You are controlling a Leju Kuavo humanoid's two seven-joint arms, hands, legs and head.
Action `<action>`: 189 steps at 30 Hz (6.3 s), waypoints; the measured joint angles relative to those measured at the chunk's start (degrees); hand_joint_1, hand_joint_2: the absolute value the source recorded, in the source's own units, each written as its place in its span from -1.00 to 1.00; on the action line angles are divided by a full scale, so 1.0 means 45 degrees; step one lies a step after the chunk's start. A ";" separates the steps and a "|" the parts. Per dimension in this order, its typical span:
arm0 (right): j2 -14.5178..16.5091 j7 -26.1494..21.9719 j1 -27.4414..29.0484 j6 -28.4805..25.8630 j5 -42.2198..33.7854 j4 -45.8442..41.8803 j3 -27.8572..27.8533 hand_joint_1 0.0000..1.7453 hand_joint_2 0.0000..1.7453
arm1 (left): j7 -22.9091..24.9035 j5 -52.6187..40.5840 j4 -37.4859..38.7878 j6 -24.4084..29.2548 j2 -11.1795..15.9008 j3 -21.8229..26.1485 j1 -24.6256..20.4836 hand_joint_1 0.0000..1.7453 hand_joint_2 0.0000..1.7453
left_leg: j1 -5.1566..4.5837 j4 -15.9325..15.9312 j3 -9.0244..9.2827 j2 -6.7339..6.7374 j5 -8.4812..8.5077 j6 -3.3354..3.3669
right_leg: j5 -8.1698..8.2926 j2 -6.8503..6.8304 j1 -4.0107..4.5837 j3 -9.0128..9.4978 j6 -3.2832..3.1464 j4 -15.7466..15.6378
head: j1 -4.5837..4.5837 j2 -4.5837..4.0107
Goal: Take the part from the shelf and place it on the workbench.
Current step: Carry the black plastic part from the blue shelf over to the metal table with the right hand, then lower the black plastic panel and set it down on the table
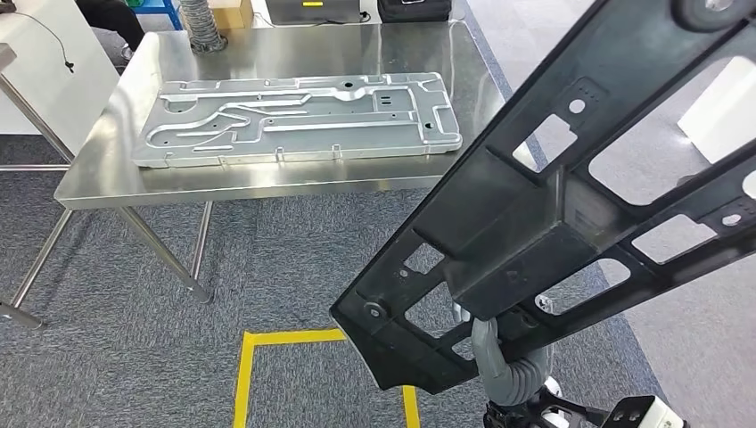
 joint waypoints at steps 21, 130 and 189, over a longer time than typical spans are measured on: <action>-0.0246 -0.0412 0.0966 -0.0306 0.0703 -0.0246 -0.0447 1.00 1.00 | -0.0052 0.0078 0.0000 -0.0008 -0.0027 0.0107 -0.0109 -1.00 1.00 | -0.0185 0.0324 -0.1589 0.0062 0.1128 -0.0170 | -0.0267 0.0032 0.0077 0.3011 -0.0334 -0.2158 | 0.0026 0.0002; -0.2065 0.3535 -1.4445 -0.6068 1.6808 1.6790 0.5711 1.00 1.00 | -0.0584 -0.0327 0.0012 -0.0436 -0.0302 -0.0520 -0.0260 -1.00 1.00 | -0.0087 -0.0154 -0.0788 -0.0072 0.0512 -0.0360 | 0.2615 0.0014 0.0269 -0.0107 -0.0713 -0.2380 | 0.0017 0.0001; -1.0643 0.0638 -0.1774 -0.5307 1.3426 1.0720 -1.7115 -1.00 -1.00 | -0.0311 0.1120 0.0058 -0.0346 -0.0217 0.0340 0.0318 -1.00 -1.00 | -0.0050 -0.0121 -0.1499 -0.0122 0.1634 -0.0190 | 0.0954 -0.0231 0.0052 0.1816 -0.0029 -0.2413 | 0.0027 0.0001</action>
